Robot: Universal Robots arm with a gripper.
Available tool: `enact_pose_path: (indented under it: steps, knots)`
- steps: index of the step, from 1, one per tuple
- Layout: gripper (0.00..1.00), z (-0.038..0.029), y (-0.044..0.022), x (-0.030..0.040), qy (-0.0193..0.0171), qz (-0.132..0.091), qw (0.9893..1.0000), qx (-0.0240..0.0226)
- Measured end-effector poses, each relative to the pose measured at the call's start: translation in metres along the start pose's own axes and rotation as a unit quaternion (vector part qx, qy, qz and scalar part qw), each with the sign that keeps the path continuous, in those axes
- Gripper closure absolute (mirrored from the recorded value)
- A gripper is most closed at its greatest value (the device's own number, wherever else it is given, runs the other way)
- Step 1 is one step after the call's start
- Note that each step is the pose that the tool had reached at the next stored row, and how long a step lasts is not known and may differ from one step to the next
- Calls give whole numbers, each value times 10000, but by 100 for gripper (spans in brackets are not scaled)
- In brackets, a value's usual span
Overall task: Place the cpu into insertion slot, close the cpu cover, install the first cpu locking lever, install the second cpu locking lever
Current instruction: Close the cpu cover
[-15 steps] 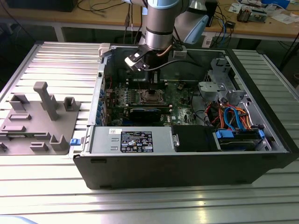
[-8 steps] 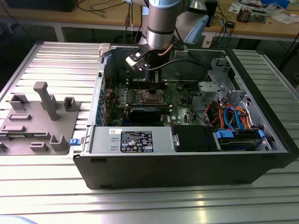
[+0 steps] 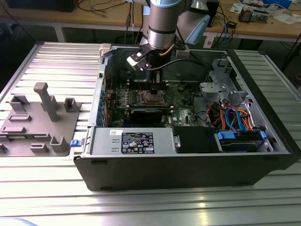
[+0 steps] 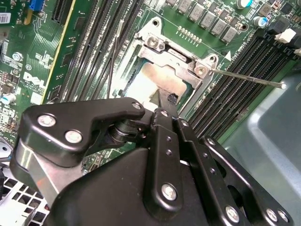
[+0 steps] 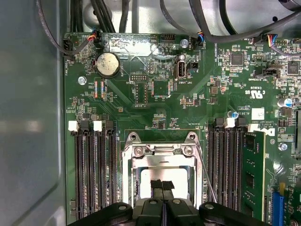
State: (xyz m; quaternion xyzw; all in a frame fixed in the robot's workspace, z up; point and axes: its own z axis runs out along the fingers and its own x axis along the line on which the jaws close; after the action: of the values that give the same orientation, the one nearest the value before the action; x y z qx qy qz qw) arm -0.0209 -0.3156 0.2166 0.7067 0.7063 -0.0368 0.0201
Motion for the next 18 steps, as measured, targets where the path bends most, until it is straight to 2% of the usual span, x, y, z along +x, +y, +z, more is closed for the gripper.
enact_pose_path:
  steps: [14,18]
  knots:
    - [89,-78,2,-6,0,0,10000,0]
    - [89,-131,0,-10,0,0,10000,0]
